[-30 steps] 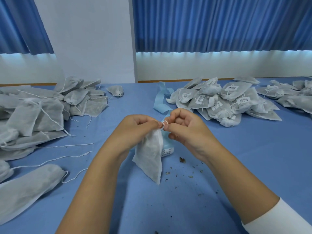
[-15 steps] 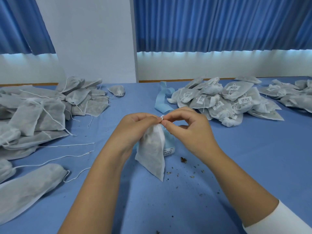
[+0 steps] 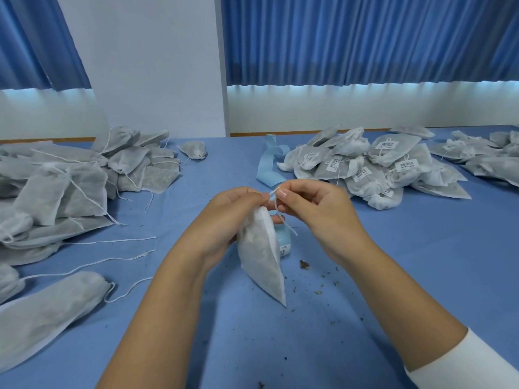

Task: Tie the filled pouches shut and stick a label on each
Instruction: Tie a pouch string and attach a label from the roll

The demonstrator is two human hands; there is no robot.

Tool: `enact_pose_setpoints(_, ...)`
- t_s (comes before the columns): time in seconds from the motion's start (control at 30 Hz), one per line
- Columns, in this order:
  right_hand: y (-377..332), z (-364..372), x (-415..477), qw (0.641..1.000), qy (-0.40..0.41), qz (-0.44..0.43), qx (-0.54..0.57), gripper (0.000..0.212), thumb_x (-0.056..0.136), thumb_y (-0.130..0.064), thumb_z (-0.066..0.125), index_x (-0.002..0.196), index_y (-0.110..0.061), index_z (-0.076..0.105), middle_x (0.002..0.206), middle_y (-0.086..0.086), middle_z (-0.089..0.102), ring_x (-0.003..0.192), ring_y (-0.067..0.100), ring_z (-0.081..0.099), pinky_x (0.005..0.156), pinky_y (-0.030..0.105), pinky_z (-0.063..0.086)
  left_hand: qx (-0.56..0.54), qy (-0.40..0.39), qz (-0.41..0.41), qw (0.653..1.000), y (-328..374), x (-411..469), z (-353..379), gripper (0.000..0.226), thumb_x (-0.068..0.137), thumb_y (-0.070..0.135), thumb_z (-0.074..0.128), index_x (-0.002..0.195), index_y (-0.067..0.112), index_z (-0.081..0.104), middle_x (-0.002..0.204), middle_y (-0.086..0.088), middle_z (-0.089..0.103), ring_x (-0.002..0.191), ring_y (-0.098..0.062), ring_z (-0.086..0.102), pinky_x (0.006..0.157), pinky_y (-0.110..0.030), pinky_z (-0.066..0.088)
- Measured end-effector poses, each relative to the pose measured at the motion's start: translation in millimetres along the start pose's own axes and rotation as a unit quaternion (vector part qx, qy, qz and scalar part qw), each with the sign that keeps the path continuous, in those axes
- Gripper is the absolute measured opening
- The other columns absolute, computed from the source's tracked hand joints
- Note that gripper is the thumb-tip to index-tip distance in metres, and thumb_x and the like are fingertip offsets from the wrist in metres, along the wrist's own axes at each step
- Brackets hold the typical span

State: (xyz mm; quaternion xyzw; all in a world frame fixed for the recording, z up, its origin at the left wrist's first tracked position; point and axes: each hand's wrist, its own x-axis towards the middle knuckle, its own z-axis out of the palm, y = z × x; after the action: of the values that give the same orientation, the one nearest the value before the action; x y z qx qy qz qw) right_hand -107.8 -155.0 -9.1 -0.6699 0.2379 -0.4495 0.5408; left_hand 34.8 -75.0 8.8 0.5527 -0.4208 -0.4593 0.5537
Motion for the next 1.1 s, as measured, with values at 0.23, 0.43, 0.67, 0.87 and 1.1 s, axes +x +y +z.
enact_pose_setpoints(0.23, 1.9, 2.1, 0.0, 1.000, -0.011, -0.016, -0.003, 0.010, 0.092, -0.004, 0.063, 0.090, 0.002, 0.070, 0.075, 0.008, 0.066, 0.068, 0.013, 0.060, 0.083, 0.033, 0.057, -0.010, 0.005, -0.013, 1.000, 1.3, -1.2, -1.5, 0.010, 0.096, 0.019, 0.058, 0.088, 0.013, 0.059, 0.088, -0.004, 0.077, 0.081, -0.019, 0.076, 0.067, -0.026, 0.052)
enact_pose_setpoints(0.43, 3.0, 2.9, 0.2, 0.999, -0.002, -0.034, -0.012, 0.009, 0.091, -0.003, 0.063, 0.087, -0.004, 0.071, 0.080, 0.011, 0.070, 0.075, 0.010, 0.065, 0.074, 0.019, 0.053, -0.029, 0.005, -0.008, 1.000, 2.9, -1.4, -1.2, 0.019, 0.098, 0.014, 0.055, 0.080, 0.012, 0.061, 0.080, -0.003, 0.076, 0.056, -0.010, 0.063, 0.054, -0.019, 0.052)
enact_pose_setpoints(0.67, 1.8, 1.9, 0.3, 1.000, -0.011, -0.022, 0.002, 0.009, 0.092, -0.007, 0.064, 0.088, -0.007, 0.072, 0.078, -0.002, 0.070, 0.076, 0.006, 0.065, 0.074, 0.017, 0.051, -0.043, -0.024, -0.010, 0.999, 4.1, -2.4, -3.1, 0.028, 0.098, 0.013, 0.052, 0.071, 0.016, 0.057, 0.067, 0.000, 0.060, 0.057, -0.012, 0.053, 0.051, -0.020, 0.046)
enact_pose_setpoints(0.87, -1.2, 1.1, -0.3, 1.000, -0.007, -0.008, 0.018, 0.013, 0.093, -0.010, 0.064, 0.085, -0.015, 0.072, 0.074, -0.006, 0.069, 0.073, 0.006, 0.064, 0.083, 0.023, 0.056, -0.067, -0.008, -0.032, 0.997, 2.9, -1.8, -2.6, 0.020, 0.097, 0.019, 0.057, 0.080, 0.014, 0.068, 0.076, 0.001, 0.067, 0.060, -0.009, 0.060, 0.057, -0.021, 0.050)
enact_pose_setpoints(1.1, -5.9, -1.5, 0.2, 0.999, 0.002, 0.007, 0.033, 0.013, 0.094, -0.010, 0.061, 0.087, -0.013, 0.072, 0.073, -0.006, 0.068, 0.072, 0.005, 0.063, 0.087, 0.028, 0.055, -0.031, 0.024, -0.032, 0.999, 5.2, -3.0, -0.1, 0.022, 0.092, 0.010, 0.062, 0.073, 0.015, 0.073, 0.067, 0.004, 0.066, 0.052, -0.006, 0.056, 0.048, -0.016, 0.045)
